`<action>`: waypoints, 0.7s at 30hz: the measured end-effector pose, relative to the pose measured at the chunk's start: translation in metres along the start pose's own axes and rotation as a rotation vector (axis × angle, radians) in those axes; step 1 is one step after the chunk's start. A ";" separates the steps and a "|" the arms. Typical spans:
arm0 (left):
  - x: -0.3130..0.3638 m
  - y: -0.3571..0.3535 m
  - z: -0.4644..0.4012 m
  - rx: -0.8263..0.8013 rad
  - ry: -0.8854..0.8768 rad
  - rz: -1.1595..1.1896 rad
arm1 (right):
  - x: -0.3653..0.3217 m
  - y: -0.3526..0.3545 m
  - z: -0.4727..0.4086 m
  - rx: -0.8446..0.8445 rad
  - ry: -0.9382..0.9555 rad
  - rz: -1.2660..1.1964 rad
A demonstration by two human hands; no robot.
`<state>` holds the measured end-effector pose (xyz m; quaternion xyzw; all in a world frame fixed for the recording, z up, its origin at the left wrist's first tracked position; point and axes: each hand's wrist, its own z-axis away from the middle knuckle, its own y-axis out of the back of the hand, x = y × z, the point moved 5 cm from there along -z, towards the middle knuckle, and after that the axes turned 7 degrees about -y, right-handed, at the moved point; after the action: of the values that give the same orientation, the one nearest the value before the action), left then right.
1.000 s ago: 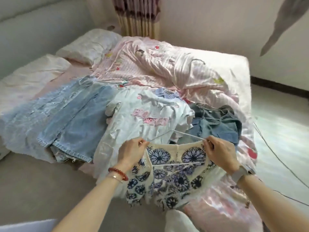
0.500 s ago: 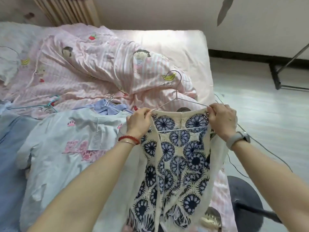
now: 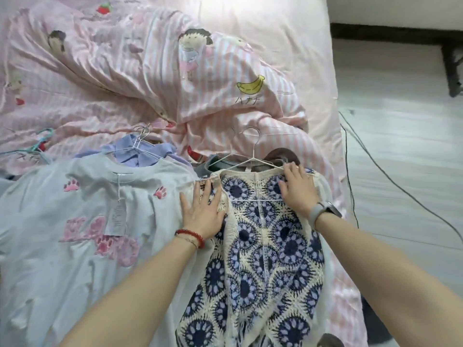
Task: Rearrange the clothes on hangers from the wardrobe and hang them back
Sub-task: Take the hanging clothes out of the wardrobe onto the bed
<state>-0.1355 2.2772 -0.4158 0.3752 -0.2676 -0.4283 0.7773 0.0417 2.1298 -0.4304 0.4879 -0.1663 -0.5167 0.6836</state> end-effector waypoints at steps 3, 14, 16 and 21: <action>-0.001 0.006 -0.004 0.023 0.000 0.012 | -0.007 -0.006 0.008 -0.056 0.011 0.063; -0.079 0.071 0.108 0.467 0.148 0.088 | -0.139 0.039 0.092 0.142 0.281 -0.067; -0.104 0.078 0.153 0.636 0.202 0.137 | -0.173 0.037 0.121 0.172 0.381 -0.077; -0.167 0.059 0.298 0.819 0.427 0.175 | -0.278 0.012 0.213 0.151 0.701 -0.098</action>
<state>-0.4095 2.3372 -0.2122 0.7068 -0.2791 -0.1336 0.6361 -0.2218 2.2659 -0.2439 0.6918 0.0640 -0.3364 0.6358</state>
